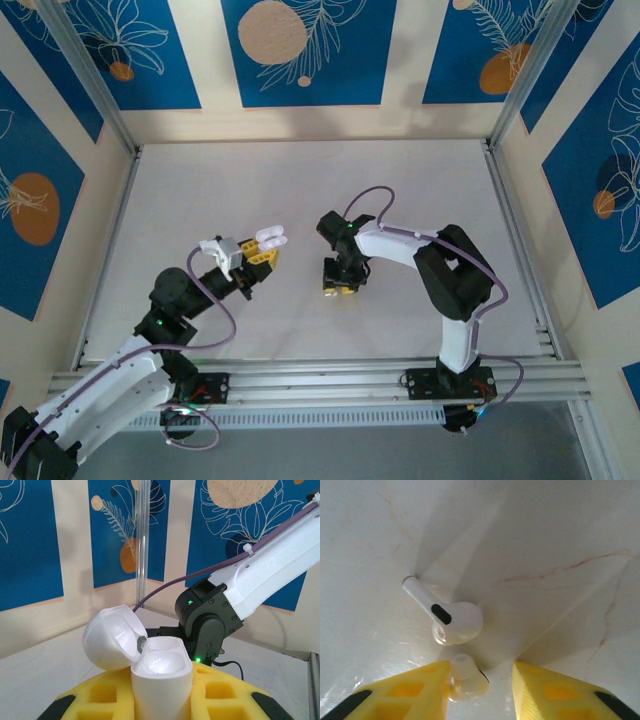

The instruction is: Insert the wireless bluetooth earbuds into the charging case

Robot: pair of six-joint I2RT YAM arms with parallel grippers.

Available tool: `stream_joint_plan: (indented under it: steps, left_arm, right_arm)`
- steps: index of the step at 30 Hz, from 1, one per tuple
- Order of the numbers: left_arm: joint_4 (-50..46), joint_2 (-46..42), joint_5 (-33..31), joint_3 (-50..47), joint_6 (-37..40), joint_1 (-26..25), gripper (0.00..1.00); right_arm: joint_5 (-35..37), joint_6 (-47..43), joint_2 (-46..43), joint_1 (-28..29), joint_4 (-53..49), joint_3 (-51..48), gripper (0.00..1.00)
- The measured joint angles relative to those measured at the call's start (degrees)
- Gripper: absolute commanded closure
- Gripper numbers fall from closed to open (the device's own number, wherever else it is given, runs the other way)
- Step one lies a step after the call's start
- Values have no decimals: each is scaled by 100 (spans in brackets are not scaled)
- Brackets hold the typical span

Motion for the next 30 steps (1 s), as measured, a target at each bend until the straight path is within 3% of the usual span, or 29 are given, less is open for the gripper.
stream_joint_plan:
  steps: [10,20,30]
  left_arm:
    - [2,101,2,0,-7,0,88]
    - [7,184,4,7,-48,0,88]
    - [7,234,4,7,-120,0,88]
  right_arm:
    - [-234,-363,-728,-184,229,-896,77]
    - [-529,-813,-1373,-356,544,-1775,74]
    - [-535,-647,-1956,-186,634,-2315,66]
